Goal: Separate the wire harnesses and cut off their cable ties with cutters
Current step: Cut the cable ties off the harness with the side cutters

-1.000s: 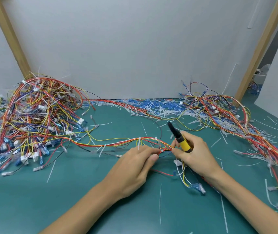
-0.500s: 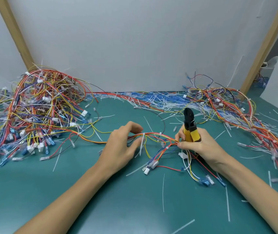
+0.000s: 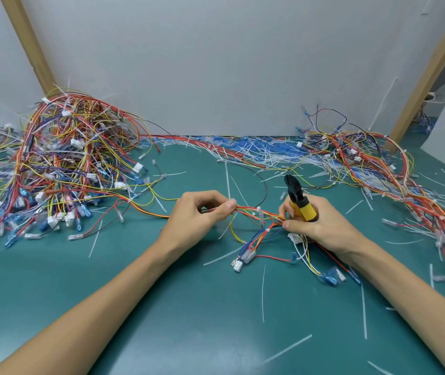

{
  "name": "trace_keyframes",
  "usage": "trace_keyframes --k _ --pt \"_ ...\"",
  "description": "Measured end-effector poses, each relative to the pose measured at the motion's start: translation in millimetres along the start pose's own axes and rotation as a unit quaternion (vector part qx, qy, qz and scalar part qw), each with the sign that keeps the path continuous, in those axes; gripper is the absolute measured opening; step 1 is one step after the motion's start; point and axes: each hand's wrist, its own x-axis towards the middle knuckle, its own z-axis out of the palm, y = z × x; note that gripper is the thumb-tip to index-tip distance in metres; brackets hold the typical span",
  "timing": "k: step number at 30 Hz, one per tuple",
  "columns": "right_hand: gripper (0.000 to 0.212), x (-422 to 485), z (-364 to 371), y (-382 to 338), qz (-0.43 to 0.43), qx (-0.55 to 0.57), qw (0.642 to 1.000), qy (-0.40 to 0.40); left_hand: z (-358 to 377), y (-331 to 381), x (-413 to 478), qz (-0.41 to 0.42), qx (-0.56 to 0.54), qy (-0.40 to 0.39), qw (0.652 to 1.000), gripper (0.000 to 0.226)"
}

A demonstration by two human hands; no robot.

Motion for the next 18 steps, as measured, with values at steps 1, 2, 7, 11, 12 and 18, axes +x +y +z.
trace_keyframes --k 1,2,7,11,12,18 --pt "0.023 0.0 0.2 -0.4 -0.001 -0.002 1.000 -0.003 0.4 0.5 -0.1 -0.001 0.000 -0.003 1.000 0.025" --pt "0.024 0.1 0.4 -0.4 -0.002 -0.004 1.000 -0.005 1.4 1.1 0.0 -0.003 0.004 -0.004 1.000 0.029" --pt "0.025 0.3 1.6 0.4 -0.004 -0.014 1.000 -0.002 6.6 -3.2 1.4 -0.015 0.088 0.002 0.996 0.051" --pt "0.021 0.9 2.8 4.8 0.009 0.009 0.999 0.037 1.6 -2.5 2.0 -0.003 0.082 0.000 0.997 0.042" --pt "0.022 1.3 2.6 6.3 0.010 0.016 0.998 0.054 -1.8 -3.1 2.3 0.009 0.096 -0.003 0.995 0.030" --pt "0.048 1.4 6.1 9.6 -0.002 -0.047 0.991 0.122 -14.6 -8.6 4.6 0.066 0.249 -0.032 0.966 0.015"
